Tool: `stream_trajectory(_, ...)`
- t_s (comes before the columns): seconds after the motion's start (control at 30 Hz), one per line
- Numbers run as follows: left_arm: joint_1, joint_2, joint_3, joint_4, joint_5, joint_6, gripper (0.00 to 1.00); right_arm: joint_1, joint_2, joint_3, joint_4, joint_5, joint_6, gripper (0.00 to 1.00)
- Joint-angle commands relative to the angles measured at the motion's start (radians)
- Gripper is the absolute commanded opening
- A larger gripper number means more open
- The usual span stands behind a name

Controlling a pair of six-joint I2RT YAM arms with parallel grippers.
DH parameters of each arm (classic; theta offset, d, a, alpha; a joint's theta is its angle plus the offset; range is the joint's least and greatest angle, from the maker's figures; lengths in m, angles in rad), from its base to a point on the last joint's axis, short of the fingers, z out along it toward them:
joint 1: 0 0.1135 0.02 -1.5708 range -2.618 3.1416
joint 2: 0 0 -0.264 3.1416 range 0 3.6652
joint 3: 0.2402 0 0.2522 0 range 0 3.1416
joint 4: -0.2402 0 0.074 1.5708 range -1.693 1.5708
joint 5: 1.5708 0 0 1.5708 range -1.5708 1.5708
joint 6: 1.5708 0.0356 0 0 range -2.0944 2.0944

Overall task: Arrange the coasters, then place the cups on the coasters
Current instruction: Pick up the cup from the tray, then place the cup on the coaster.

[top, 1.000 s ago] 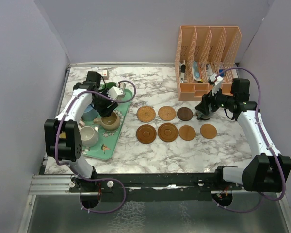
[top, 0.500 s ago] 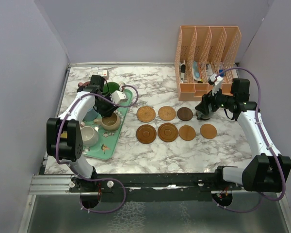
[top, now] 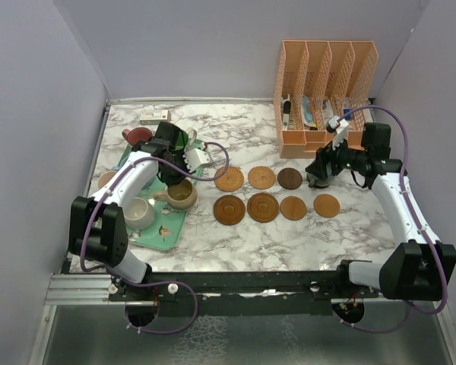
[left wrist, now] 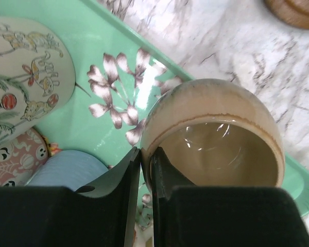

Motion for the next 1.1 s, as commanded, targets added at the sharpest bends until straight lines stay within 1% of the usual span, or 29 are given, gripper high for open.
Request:
stream_trajectory(0.0,-0.073,-0.085,0.016,-0.013,-0.026,-0.082,0.0,-0.001,0.009,0.004,0.009,-0.024,0.013,0.71)
stream_trajectory(0.23,-0.144,-0.115,0.104,-0.019,-0.079,-0.167,0.0,-0.001,0.009,0.052,0.004,-0.013,0.018,0.71)
stream_trajectory(0.37,-0.189,-0.115,0.16,-0.006,-0.059,-0.222,0.0,-0.001,0.017,0.109,-0.004,-0.027,0.034,0.71)
stream_trajectory(0.47,-0.239,-0.098,0.204,0.046,-0.062,-0.286,0.0,-0.001,0.014,0.14,0.022,-0.047,0.077,0.71)
stream_trajectory(0.6,-0.282,-0.026,0.296,0.096,-0.099,-0.383,0.0,-0.001,0.01,0.156,0.081,-0.102,0.147,0.71)
stream_trajectory(0.73,-0.301,0.068,0.417,0.147,-0.109,-0.469,0.0,0.004,0.041,0.195,0.115,-0.176,0.224,0.7)
stream_trajectory(0.83,-0.313,0.116,0.468,0.214,-0.133,-0.547,0.0,0.026,0.07,0.235,0.127,-0.2,0.266,0.69)
stream_trajectory(0.9,-0.317,0.141,0.489,0.265,-0.149,-0.594,0.0,0.037,0.078,0.241,0.166,-0.218,0.31,0.69)
stream_trajectory(0.97,-0.321,0.18,0.512,0.299,-0.145,-0.636,0.0,0.056,0.082,0.241,0.208,-0.219,0.352,0.68)
stream_trajectory(1.07,-0.331,0.242,0.583,0.304,-0.138,-0.696,0.0,0.104,0.09,0.231,0.264,-0.179,0.39,0.68)
